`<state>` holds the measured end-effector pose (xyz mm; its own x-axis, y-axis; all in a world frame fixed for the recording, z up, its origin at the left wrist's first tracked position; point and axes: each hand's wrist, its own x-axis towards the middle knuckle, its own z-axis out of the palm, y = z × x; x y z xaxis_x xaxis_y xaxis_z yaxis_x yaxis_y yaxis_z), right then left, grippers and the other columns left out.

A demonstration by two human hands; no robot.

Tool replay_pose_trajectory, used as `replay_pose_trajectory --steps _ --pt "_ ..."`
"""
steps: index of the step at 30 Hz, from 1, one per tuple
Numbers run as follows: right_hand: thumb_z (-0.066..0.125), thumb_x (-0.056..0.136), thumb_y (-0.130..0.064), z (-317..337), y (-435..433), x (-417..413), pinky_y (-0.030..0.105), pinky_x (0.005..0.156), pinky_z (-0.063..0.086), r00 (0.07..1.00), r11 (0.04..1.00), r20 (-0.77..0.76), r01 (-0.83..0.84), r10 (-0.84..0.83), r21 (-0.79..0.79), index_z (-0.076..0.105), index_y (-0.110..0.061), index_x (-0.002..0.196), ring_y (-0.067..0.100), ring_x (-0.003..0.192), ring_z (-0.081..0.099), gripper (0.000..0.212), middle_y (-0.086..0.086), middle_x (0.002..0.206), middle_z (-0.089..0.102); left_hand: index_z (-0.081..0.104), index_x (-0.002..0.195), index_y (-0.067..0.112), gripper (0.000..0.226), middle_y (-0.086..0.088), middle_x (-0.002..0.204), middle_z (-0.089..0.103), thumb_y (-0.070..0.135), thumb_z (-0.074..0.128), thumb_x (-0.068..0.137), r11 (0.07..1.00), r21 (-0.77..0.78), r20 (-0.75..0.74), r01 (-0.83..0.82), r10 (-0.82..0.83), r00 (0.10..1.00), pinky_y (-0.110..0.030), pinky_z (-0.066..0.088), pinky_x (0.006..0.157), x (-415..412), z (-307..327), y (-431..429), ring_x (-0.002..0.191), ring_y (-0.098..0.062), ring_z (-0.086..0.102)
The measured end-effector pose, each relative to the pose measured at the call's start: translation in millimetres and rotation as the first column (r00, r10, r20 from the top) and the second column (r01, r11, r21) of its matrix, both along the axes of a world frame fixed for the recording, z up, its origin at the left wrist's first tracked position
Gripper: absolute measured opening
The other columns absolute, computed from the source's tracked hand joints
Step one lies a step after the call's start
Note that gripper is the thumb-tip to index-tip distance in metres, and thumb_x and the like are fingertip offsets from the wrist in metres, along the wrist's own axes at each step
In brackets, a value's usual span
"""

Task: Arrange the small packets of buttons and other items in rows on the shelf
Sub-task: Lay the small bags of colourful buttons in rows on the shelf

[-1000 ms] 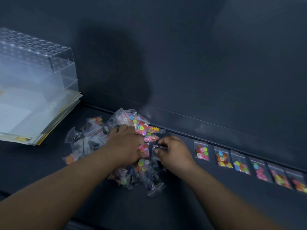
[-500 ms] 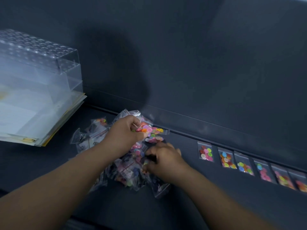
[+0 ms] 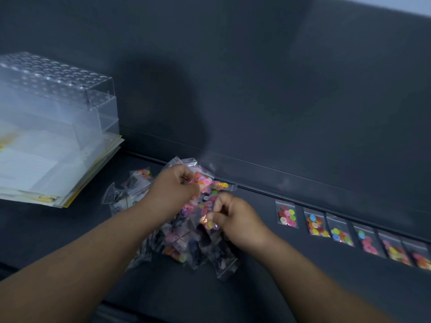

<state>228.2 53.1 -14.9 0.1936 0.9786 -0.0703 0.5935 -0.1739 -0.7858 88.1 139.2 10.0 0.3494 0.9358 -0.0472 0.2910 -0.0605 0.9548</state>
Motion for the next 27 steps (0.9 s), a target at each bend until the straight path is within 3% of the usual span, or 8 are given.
replay_pose_trajectory --steps 3,7,11,15,19,22,24,27 --pt "0.069 0.08 -0.003 9.8 1.1 3.7 0.026 0.063 0.041 0.982 0.998 -0.184 0.05 -0.041 0.048 0.047 -0.024 0.072 0.006 0.06 0.046 0.032 -0.012 0.063 0.049 0.057 0.077 0.016 0.016 -0.018 0.08 0.066 0.012 0.073 0.078 1.0 -0.024 0.008 -0.015 0.015 1.0 -0.033 0.044 0.06 2.4 3.4 -3.5 0.065 -0.022 0.055" --pt "0.064 0.08 0.01 20.4 -0.9 7.4 0.019 0.068 0.049 0.923 1.0 -0.385 0.016 -0.006 0.022 0.051 -0.031 0.092 0.014 0.073 0.055 0.045 0.0 0.077 0.054 0.055 0.08 0.016 0.017 -0.01 0.072 0.063 0.009 0.07 0.082 0.996 -0.084 0.035 -0.026 0.029 0.999 -0.021 0.039 0.044 7.2 11.2 -12.1 0.048 -0.014 0.051" --pt "0.064 0.082 0.007 26.3 -8.6 13.8 0.013 0.057 0.047 0.876 0.999 -0.482 0.033 -0.03 -0.002 0.058 -0.022 0.09 0.001 0.06 0.056 0.031 -0.003 0.077 0.059 0.056 0.082 0.015 0.015 -0.009 0.066 0.064 0.008 0.069 0.083 0.988 -0.151 0.076 -0.044 0.056 0.996 -0.019 0.038 0.04 13.8 18.5 -19.6 0.046 -0.014 0.052" --pt "0.065 0.081 0.005 28.2 -19.9 29.1 0.016 0.043 0.04 0.798 0.988 -0.586 0.148 -0.143 -0.04 0.061 -0.016 0.085 0.003 0.053 0.052 0.022 0.0 0.076 0.057 0.058 0.082 0.015 0.011 -0.01 0.07 0.069 0.006 0.062 0.087 0.956 -0.293 0.164 -0.008 0.058 0.985 -0.028 0.046 0.056 27.5 21.2 -29.3 0.056 -0.021 0.061" --pt "0.062 0.079 0.008 30.2 -34.5 50.7 0.026 0.055 0.045 0.747 0.975 -0.631 0.206 -0.209 -0.079 0.062 -0.018 0.085 0.013 0.07 0.057 0.027 0.0 0.083 0.061 0.06 0.084 0.014 0.015 -0.011 0.077 0.071 0.0 0.058 0.086 0.943 -0.332 0.166 0.038 0.018 0.986 -0.025 0.051 0.055 44.0 20.2 -42.2 0.059 -0.018 0.063" --pt "0.061 0.081 0.007 33.8 -53.3 72.6 0.022 0.064 0.047 0.732 0.97 -0.641 0.228 -0.231 -0.09 0.062 -0.017 0.08 0.009 0.069 0.06 0.023 -0.004 0.075 0.064 0.061 0.085 0.009 0.013 -0.012 0.078 0.069 -0.003 0.057 0.087 0.952 -0.301 0.153 0.061 -0.015 0.988 -0.027 0.055 0.055 61.3 20.9 -56.2 0.058 -0.018 0.066" --pt "0.063 0.081 0.006 36.0 -67.4 87.9 0.021 0.063 0.046 0.701 0.961 -0.668 0.266 -0.249 -0.078 0.061 -0.015 0.077 0.01 0.068 0.06 0.021 -0.003 0.072 0.066 0.062 0.088 0.008 0.011 -0.012 0.082 0.069 -0.002 0.058 0.086 0.955 -0.288 0.132 0.077 -0.04 0.99 -0.035 0.055 0.067 74.7 21.2 -65.0 0.066 -0.023 0.067" --pt "0.066 0.079 0.005 38.4 -88.7 111.5 0.021 0.055 0.038 0.662 0.931 -0.684 0.357 -0.306 -0.072 0.059 -0.013 0.075 0.011 0.06 0.056 0.02 0.0 0.07 0.068 0.063 0.086 0.01 0.012 -0.01 0.079 0.067 -0.001 0.06 0.085 0.956 -0.28 0.111 0.086 -0.057 0.992 -0.029 0.051 0.058 97.1 22.3 -80.5 0.066 -0.022 0.059"
